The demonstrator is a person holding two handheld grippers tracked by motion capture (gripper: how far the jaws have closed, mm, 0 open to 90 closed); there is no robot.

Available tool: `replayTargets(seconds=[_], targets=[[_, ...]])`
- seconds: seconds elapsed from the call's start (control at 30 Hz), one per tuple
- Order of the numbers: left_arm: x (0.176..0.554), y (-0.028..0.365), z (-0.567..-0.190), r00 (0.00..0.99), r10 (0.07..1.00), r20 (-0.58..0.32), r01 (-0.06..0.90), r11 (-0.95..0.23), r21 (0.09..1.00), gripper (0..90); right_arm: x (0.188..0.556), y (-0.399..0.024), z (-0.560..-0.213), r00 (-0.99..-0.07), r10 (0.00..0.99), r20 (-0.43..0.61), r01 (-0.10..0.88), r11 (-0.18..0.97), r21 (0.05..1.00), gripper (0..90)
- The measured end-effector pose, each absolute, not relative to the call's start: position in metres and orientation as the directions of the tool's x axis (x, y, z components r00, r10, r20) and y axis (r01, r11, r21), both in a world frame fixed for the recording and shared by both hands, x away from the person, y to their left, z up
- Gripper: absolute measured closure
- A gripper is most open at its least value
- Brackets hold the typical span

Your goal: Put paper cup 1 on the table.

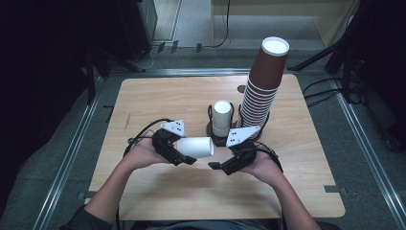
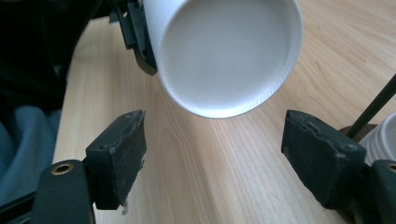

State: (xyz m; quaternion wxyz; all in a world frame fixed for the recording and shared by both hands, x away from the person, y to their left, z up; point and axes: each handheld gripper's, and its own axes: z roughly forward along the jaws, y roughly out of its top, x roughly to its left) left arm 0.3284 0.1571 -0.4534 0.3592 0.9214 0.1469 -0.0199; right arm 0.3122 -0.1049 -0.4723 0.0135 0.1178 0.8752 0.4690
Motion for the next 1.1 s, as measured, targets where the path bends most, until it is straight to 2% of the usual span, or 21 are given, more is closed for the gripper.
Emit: replayTargets(seconds=[0.6, 0.7, 0.9, 1.1], targets=[[0.331, 0.138, -0.474, 0.965, 0.226, -0.134, 0.262, -0.827, 0.498, 26.1, 0.313, -0.097, -0.479, -0.981, 0.193, 0.027, 0.139, 0.594, 0.792, 22.7], [0.329, 0.133, -0.475, 0.972, 0.214, -0.093, 0.233, -0.853, 0.468, 25.8, 0.313, -0.093, -0.48, -0.984, 0.175, 0.022, 0.125, 0.605, 0.786, 24.0], [0.327, 0.126, -0.479, 0.976, 0.19, -0.102, 0.216, -0.865, 0.453, 25.6, 0.31, -0.083, -0.484, -0.99, 0.14, 0.009, 0.097, 0.642, 0.761, 25.5], [0.325, 0.125, -0.479, 0.98, 0.173, -0.097, 0.198, -0.862, 0.467, 25.5, 0.309, -0.077, -0.488, -0.993, 0.114, -0.032, 0.053, 0.672, 0.738, 34.6]])
